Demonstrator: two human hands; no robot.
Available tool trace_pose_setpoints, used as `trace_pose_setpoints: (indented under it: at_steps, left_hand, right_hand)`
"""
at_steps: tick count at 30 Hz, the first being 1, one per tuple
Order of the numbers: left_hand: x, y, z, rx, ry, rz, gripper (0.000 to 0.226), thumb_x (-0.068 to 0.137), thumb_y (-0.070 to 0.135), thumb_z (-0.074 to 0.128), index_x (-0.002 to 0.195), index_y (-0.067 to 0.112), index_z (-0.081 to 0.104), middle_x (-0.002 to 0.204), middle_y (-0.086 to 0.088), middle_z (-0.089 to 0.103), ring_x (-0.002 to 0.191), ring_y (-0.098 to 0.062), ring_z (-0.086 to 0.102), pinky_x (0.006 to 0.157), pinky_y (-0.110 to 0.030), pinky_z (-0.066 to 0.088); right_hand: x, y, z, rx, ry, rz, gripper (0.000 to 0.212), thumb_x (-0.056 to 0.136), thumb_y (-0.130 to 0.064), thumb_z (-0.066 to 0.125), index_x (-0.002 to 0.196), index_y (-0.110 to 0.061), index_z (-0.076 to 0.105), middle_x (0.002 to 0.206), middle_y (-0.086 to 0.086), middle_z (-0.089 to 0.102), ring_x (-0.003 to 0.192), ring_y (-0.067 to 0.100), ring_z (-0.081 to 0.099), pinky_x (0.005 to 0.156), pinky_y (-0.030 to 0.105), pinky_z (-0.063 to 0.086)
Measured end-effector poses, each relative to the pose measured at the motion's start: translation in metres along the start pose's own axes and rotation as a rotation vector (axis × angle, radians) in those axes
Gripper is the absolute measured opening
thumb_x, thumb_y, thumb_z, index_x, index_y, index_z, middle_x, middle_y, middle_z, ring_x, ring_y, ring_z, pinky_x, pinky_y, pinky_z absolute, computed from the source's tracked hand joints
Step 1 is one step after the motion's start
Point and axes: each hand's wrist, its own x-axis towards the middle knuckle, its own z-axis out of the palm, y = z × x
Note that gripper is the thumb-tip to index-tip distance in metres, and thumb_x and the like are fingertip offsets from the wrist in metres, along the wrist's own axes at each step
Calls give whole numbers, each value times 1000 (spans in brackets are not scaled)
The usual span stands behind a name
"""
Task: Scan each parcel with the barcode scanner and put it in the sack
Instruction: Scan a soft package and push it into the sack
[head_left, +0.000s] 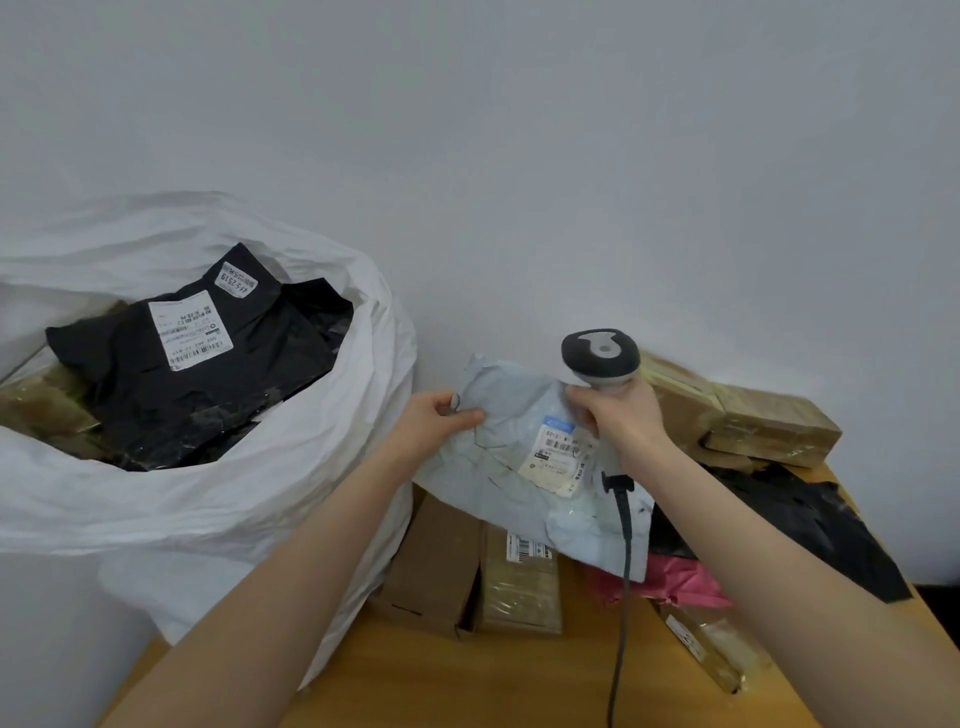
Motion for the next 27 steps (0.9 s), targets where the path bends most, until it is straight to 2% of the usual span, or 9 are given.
trace_pose_setpoints:
  at_steps: [3,5,7,11,16,27]
  left_hand:
    - [4,-5,-7,-123,53,-50,3,87,14,69,88,10,70,80,0,75,72,-12,72,60,-21,55]
    - [7,-9,-8,-220,87,-89,4,89,14,66,88,11,69,76,2,75,67,-10,71,56,-20,54]
    - [9,-13,-6,-315,92,-151,8,91,15,64,92,9,69,81,-1,75,71,-13,72,60,-24,57]
    - [12,-24,-3,-389,50,-219,16,94,17,59,101,6,67,96,-8,73,87,-22,69,85,-38,56]
    - [17,-30,-2,-377,81,-195,12,94,14,58,100,8,66,96,-8,71,84,-20,68,79,-33,56]
    - [22,-39,-7,-370,77,-153,14,96,10,53,104,4,63,101,-11,67,88,-22,65,88,-36,52]
  right_hand:
    - [-18,3,-16,217,-9,53,18,82,-23,75,76,-9,66,64,8,65,55,19,57,59,33,50]
    - [-35,9,-23,309,-69,104,18,84,-20,75,80,-5,66,60,9,64,49,19,56,51,29,50]
    - [-54,18,-25,347,-112,164,18,84,-17,74,79,-2,66,55,9,63,43,17,56,44,26,48]
    - [-84,32,-22,351,-162,233,15,87,-13,70,78,-3,64,53,10,60,39,15,51,40,25,43]
    - [-100,33,-19,330,-175,215,16,88,-12,69,80,1,65,53,13,61,39,15,53,41,25,45]
    - [-110,35,-22,316,-193,227,18,86,-11,70,72,0,64,51,9,60,39,14,52,41,22,43]
